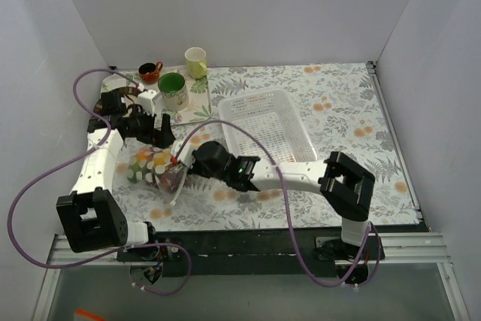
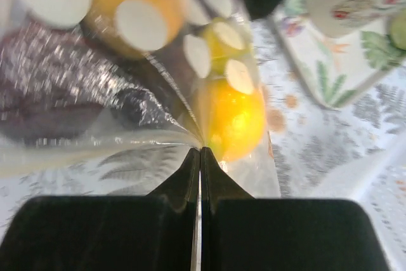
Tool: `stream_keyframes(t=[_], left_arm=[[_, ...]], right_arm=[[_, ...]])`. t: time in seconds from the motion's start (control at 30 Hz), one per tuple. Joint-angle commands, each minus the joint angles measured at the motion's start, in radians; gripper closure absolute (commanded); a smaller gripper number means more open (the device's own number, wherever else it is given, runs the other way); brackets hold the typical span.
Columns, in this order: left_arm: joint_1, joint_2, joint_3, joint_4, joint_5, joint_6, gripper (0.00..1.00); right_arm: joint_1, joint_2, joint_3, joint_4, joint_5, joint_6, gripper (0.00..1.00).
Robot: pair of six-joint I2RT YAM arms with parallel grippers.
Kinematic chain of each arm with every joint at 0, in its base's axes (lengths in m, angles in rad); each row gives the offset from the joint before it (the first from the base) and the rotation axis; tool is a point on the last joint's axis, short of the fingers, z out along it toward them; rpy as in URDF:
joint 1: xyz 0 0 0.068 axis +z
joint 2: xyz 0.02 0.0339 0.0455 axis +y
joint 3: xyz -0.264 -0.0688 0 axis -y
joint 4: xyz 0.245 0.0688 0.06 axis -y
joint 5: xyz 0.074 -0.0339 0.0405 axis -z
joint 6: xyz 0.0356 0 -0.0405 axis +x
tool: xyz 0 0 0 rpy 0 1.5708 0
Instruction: Open the zip-top bag and remove the fake food
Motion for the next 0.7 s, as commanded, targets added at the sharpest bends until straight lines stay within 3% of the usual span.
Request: stream_keyframes(t=[0.0,0.3,0.47,0.67], left_arm=[[0.003,0.028,0.196,-0.086,0.135,-0.009,0.02],[0.003,-0.134,0.19,-0.164,0.269,0.051,0.02],[0.001,-0.261,0.25,-0.212,0.387,0.094,0.02],[0.003,-0.292,0.233,-0.193,0.401,0.112,0.02]], right_arm=[[-0.1,-0.131,0.106,-0.039,-0.129,0.098,0.99],[-0.117,-0.125,0.255,-0.139,-0.206,0.133,0.99],[-0.136,0.008,0.572,-0.376,-0.179,0.142,0.99],[-0.183,0.052,0.703,-0.462,-0.197,0.179,0.99]])
